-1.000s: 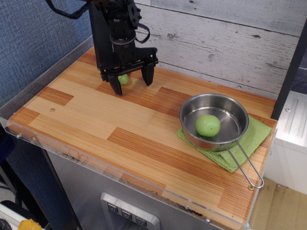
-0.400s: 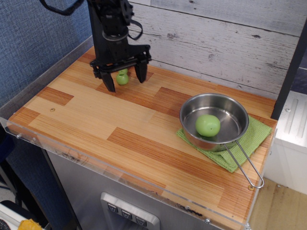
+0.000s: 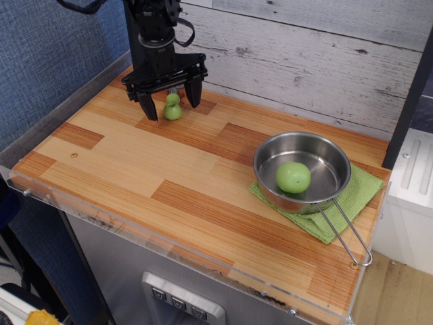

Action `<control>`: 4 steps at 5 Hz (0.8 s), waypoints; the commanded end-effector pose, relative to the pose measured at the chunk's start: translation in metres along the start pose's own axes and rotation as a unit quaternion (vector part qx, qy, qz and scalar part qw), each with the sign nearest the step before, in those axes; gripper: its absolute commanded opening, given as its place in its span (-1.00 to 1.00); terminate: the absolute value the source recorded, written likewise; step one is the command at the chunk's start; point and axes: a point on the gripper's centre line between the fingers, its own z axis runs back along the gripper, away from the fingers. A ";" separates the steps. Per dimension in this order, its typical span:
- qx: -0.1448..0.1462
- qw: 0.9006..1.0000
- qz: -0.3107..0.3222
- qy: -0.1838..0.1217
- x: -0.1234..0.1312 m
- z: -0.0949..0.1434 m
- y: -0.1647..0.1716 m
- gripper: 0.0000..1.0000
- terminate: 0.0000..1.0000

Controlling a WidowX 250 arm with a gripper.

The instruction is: Moves the green tool from the top left to the bottom left.

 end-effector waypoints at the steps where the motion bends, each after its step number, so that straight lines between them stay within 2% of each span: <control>1: -0.002 1.000 -0.015 -0.010 0.006 -0.002 -0.005 1.00 -1.00; 2: 0.004 1.000 -0.022 -0.012 0.006 -0.004 -0.007 -1.00 -1.00; 4: -0.006 0.999 -0.031 -0.013 -0.004 0.005 -0.009 -1.00 -1.00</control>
